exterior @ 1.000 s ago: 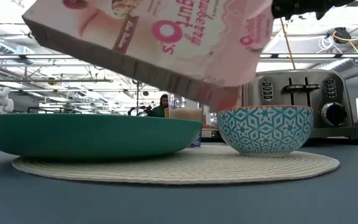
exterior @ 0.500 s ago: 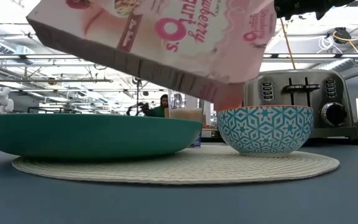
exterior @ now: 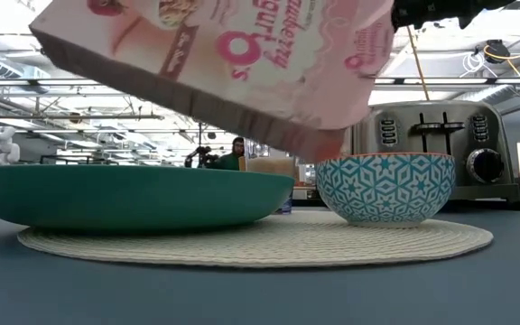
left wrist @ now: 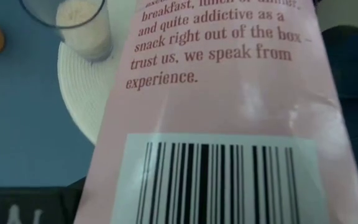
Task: Arrange a breakfast setting
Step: Pour the cereals from the cereal box into the orange bowl
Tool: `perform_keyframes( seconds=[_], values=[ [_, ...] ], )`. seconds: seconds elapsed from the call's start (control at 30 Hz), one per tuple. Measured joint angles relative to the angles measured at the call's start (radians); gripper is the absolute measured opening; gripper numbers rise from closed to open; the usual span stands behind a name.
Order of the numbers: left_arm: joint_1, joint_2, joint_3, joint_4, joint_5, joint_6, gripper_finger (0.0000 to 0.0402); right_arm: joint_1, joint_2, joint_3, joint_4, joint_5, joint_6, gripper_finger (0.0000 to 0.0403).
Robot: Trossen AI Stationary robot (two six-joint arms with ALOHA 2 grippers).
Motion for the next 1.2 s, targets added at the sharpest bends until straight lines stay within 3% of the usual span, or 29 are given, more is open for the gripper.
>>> perform_keyframes(
  seconds=[1.0,1.2],
  values=[
    [-0.002,-0.003,0.0,0.012,0.008,0.001,0.0234,0.0,-0.001,0.0,0.0,0.0,0.0,0.0325],
    [-0.002,-0.008,0.0,0.014,0.008,0.004,0.0234,-0.001,-0.056,0.0,-0.044,0.0,-0.001,0.0325]
  ],
)
